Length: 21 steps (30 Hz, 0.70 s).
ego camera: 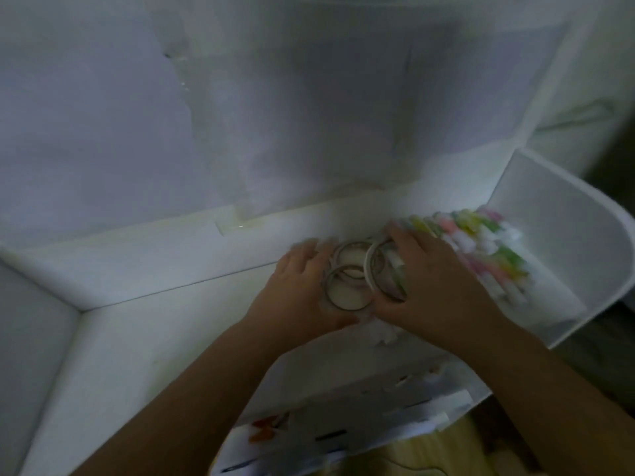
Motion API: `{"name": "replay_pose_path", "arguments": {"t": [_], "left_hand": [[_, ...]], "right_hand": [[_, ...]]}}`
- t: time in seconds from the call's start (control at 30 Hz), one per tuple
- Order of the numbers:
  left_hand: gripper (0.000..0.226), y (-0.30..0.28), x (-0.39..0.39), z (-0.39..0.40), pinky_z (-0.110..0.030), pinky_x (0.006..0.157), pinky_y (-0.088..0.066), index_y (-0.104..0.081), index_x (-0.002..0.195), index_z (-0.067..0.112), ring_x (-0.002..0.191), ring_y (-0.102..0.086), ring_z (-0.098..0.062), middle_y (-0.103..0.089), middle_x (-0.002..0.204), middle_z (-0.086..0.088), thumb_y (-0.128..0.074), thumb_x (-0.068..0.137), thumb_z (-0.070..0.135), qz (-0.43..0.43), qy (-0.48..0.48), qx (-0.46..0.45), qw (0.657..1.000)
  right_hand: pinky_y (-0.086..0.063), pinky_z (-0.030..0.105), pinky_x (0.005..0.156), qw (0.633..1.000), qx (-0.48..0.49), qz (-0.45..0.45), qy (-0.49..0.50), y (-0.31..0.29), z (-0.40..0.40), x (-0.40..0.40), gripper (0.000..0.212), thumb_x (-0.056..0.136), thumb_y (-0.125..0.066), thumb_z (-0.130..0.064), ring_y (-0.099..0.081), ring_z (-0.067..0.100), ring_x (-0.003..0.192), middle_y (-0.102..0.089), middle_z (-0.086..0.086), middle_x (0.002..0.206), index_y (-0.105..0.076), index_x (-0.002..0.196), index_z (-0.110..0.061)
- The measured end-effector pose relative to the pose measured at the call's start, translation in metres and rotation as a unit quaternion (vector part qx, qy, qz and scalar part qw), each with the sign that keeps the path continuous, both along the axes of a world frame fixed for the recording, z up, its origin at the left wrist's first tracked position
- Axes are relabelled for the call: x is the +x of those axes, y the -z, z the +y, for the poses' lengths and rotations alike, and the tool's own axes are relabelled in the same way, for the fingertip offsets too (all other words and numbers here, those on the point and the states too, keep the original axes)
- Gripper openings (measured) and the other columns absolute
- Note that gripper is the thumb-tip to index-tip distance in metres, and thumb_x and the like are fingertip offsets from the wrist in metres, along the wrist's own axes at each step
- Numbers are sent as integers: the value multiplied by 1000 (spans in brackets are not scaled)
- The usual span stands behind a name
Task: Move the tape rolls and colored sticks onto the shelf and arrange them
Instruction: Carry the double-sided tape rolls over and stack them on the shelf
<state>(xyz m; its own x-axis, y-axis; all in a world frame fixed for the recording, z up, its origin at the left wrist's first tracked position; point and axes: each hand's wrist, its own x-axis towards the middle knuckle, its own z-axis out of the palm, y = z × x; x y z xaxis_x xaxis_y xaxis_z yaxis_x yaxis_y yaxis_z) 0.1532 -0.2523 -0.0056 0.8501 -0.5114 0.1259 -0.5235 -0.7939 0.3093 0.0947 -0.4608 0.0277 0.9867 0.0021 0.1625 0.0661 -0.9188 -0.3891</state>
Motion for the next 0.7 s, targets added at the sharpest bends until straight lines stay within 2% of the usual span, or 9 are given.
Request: {"name": "replay_pose_path", "arguments": {"t": [0.07, 0.13, 0.2, 0.37, 0.57, 0.7], "left_hand": [[121, 6, 6, -15, -38, 122, -7, -6, 157, 35, 149, -8, -17, -3, 165, 5, -57, 61, 88, 16, 39, 36, 998], [116, 8, 11, -26, -29, 116, -2, -2, 157, 34, 150, -3, -16, 3, 165, 8, -61, 69, 82, 35, 79, 66, 994], [109, 4, 14, -33, -24, 114, -2, -3, 157, 30, 150, -5, -15, -2, 165, 8, -63, 77, 73, 47, 99, 90, 990], [93, -4, 18, -40, -33, 117, -21, -19, 155, 31, 146, -23, -20, -24, 159, 4, -64, 81, 66, 34, 106, 137, 984], [90, -7, 4, -24, -38, 117, -24, -21, 154, 33, 143, -26, -23, -28, 157, 2, -60, 80, 68, 15, 56, 93, 994], [91, -9, -21, 14, -26, 109, -27, -21, 152, 38, 137, -27, -14, -30, 151, 10, -68, 78, 63, 6, -11, 27, 1000]], "right_hand": [[-43, 40, 104, 1000, -17, -5, 8, 3, -6, -10, 97, 70, -62, -59, -41, 26, 128, -44, 2, 139, -28, 152, -22], [-43, 37, 101, 999, -28, -17, 14, 9, -15, -21, 98, 67, -59, -60, -44, 26, 121, -48, 2, 130, -33, 151, -19], [-38, 32, 98, 999, -19, -23, 18, 11, -23, -32, 93, 68, -62, -59, -42, 24, 121, -47, 0, 128, -37, 148, -19], [-29, 26, 97, 1000, -3, -11, 11, 10, -33, -51, 93, 73, -67, -52, -28, 18, 130, -36, -6, 137, -26, 153, -28], [-34, 25, 89, 1000, -18, -18, -13, 8, -27, -51, 87, 67, -68, -51, -30, 16, 124, -35, -7, 135, -34, 145, -29], [-35, 25, 87, 998, 14, -33, -48, 4, -5, -37, 82, 66, -68, -48, -36, 15, 118, -38, -7, 130, -37, 139, -29]]}}
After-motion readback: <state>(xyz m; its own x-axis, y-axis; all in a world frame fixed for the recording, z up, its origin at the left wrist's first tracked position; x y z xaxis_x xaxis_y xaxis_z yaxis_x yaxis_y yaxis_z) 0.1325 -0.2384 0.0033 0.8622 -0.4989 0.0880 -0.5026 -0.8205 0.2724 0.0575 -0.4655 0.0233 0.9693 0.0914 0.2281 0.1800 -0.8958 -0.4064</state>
